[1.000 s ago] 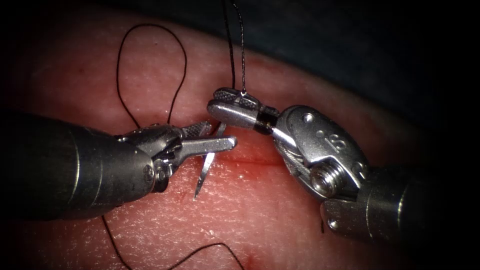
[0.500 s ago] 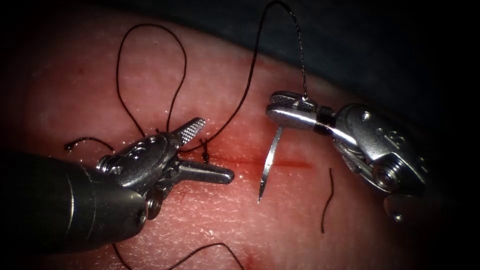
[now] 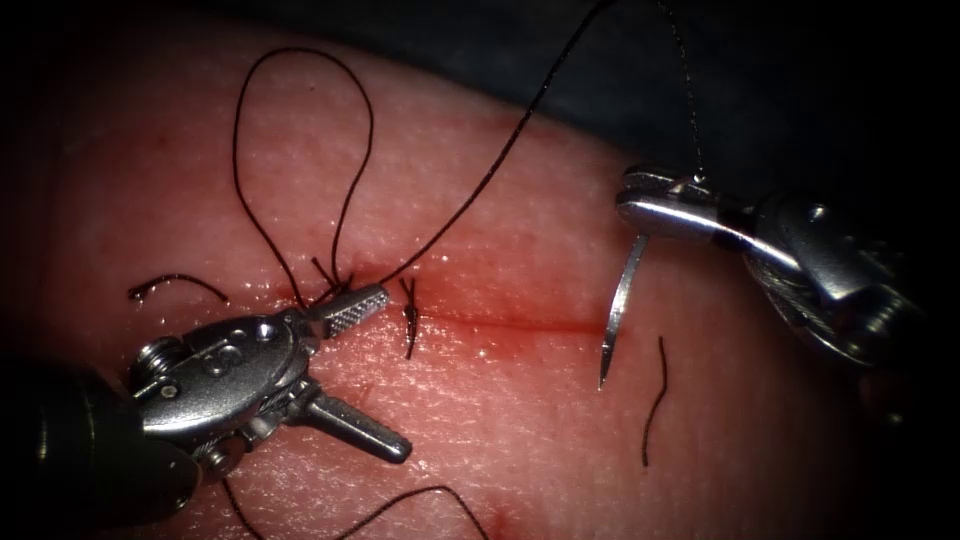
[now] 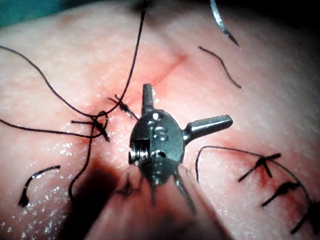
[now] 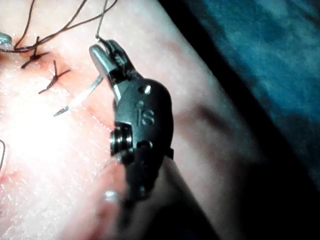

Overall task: Wound Closure
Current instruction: Use the left gripper to push down on the bottom half of the cut

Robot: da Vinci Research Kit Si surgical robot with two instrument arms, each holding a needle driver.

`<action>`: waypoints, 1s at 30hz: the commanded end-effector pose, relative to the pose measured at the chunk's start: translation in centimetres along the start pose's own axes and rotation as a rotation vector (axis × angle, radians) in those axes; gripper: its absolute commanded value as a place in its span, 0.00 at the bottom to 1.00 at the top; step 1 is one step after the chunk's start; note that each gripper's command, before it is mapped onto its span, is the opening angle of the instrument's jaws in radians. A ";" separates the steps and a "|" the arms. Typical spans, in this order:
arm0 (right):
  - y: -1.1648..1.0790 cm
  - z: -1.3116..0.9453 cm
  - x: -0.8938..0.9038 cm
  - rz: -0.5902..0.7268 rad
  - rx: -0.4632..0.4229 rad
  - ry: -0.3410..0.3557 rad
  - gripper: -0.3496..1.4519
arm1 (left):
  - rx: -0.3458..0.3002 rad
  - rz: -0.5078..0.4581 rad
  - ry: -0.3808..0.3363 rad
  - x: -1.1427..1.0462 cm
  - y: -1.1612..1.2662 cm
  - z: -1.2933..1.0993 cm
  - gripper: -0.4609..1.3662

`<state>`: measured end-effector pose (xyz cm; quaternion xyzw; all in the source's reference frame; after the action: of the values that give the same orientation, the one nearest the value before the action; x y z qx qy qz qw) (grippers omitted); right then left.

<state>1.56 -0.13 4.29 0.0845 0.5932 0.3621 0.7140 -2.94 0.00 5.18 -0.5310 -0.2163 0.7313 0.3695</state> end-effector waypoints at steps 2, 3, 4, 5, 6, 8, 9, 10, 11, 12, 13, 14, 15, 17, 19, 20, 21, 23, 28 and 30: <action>0.04 -0.03 0.03 -0.028 0.001 -0.005 0.00 | 0.030 0.080 -0.033 0.01 -0.02 0.02 0.87; 0.05 -0.04 0.05 -0.040 0.007 -0.005 0.00 | 0.033 0.092 -0.032 0.01 -0.02 0.03 0.86; 0.06 -0.05 0.07 -0.062 0.013 -0.005 0.00 | 0.042 0.121 -0.029 0.02 -0.03 0.05 0.82; 0.06 -0.06 0.07 -0.068 0.016 -0.005 0.00 | 0.049 0.133 -0.028 0.02 -0.03 0.06 0.81; 0.07 -0.08 0.09 -0.090 0.020 -0.005 0.00 | 0.059 0.151 -0.026 0.03 -0.04 0.08 0.77; 0.07 -0.12 0.16 -0.146 0.028 -0.006 0.00 | 0.088 0.198 -0.025 0.03 -0.05 0.12 0.64; 0.06 -0.14 0.17 -0.151 0.032 -0.006 0.00 | 0.095 0.210 -0.028 0.03 -0.05 0.13 0.60; 0.06 -0.15 0.20 -0.167 0.036 -0.006 0.00 | 0.111 0.229 -0.032 0.02 -0.06 0.15 0.51; 0.04 -0.19 0.25 -0.188 0.042 -0.009 0.00 | 0.130 0.254 -0.044 0.00 -0.07 0.18 0.46; 0.03 -0.21 0.27 -0.193 0.043 -0.006 0.00 | 0.138 0.273 -0.055 0.00 -0.08 0.20 0.45; 0.02 -0.22 0.29 -0.197 0.044 -0.007 0.00 | 0.145 0.292 -0.076 0.00 -0.09 0.23 0.44; 0.01 -0.24 0.33 -0.213 0.044 -0.005 0.00 | 0.155 0.311 -0.105 0.00 -0.11 0.26 0.44; 0.00 -0.25 0.35 -0.223 0.044 -0.005 0.00 | 0.163 0.335 -0.129 0.01 -0.14 0.28 0.45; -0.02 -0.25 0.37 -0.228 0.045 -0.005 0.00 | 0.174 0.357 -0.145 0.04 -0.17 0.30 0.45; -0.04 -0.26 0.37 -0.240 0.045 -0.005 0.00 | 0.182 0.375 -0.148 0.10 -0.23 0.31 0.45; -0.04 -0.26 0.37 -0.246 0.043 -0.003 0.00 | 0.184 0.372 -0.148 0.13 -0.26 0.31 0.45; -0.04 -0.26 0.37 -0.252 0.043 -0.003 0.00 | 0.184 0.377 -0.148 0.15 -0.28 0.30 0.46; -0.04 -0.26 0.37 -0.264 0.042 -0.003 0.00 | 0.182 0.387 -0.148 0.16 -0.33 0.29 0.48; -0.06 -0.27 0.36 -0.277 0.052 0.001 0.00 | 0.175 0.389 -0.148 0.14 -0.46 0.25 0.62; -0.07 -0.27 0.36 -0.289 0.051 0.001 0.00 | 0.163 0.390 -0.148 0.11 -0.47 0.21 0.63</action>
<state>1.36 -0.05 3.90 0.0185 0.6096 0.2376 0.7561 -2.99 0.40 5.52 -0.4750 -0.0772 0.8417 0.2449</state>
